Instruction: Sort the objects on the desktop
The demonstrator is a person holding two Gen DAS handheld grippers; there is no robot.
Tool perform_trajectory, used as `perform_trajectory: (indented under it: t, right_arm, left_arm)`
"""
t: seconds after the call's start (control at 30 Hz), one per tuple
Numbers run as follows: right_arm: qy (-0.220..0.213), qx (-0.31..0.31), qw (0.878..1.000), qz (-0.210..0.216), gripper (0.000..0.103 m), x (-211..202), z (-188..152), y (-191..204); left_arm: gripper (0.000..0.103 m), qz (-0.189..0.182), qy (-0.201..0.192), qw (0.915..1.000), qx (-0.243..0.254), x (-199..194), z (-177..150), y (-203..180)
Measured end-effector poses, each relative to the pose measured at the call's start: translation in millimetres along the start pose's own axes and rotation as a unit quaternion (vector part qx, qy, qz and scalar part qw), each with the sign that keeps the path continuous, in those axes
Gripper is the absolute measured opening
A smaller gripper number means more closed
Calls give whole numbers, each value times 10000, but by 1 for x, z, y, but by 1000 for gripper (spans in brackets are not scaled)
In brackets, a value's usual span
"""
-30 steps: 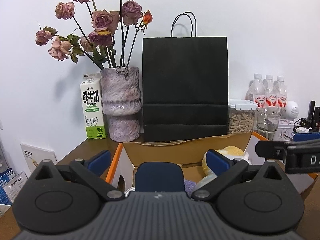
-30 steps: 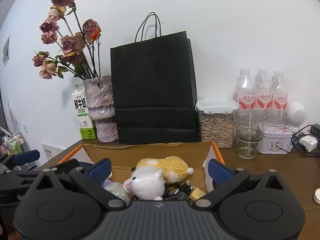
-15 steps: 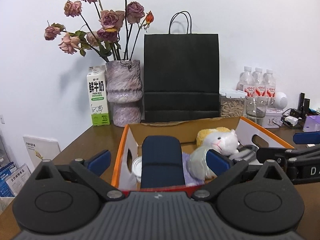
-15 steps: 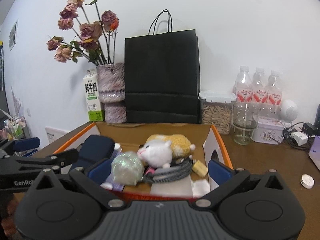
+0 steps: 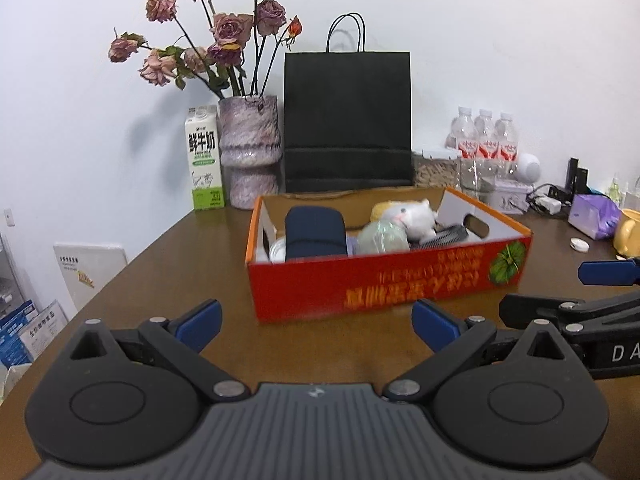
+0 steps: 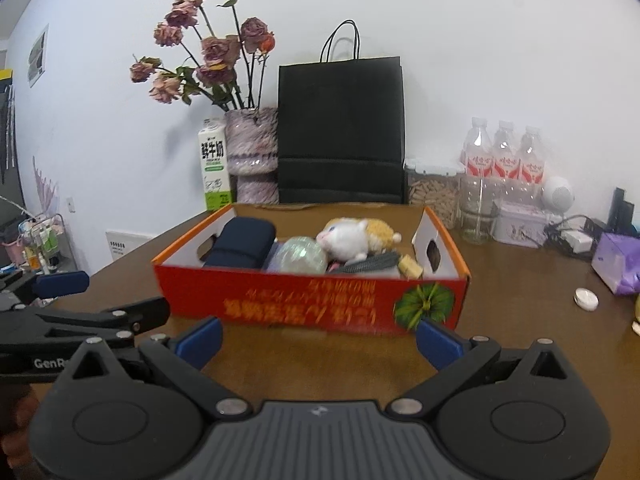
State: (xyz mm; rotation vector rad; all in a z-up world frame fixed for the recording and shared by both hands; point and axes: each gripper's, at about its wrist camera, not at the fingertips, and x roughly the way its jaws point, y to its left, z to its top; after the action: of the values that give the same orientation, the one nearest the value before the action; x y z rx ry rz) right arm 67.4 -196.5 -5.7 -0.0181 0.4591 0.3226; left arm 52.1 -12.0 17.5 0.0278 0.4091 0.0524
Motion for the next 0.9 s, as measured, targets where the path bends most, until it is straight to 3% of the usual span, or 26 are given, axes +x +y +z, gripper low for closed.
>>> perform_trajectory:
  t: [0.4, 0.9]
  right_arm:
    - [255, 254, 9994, -16, 103, -43, -46, 17]
    - [286, 185, 9994, -73, 103, -55, -52, 23]
  left_arm:
    - [103, 108, 244, 9996, -116, -45, -35, 4]
    - [103, 171, 243, 9996, -38, -56, -39, 3]
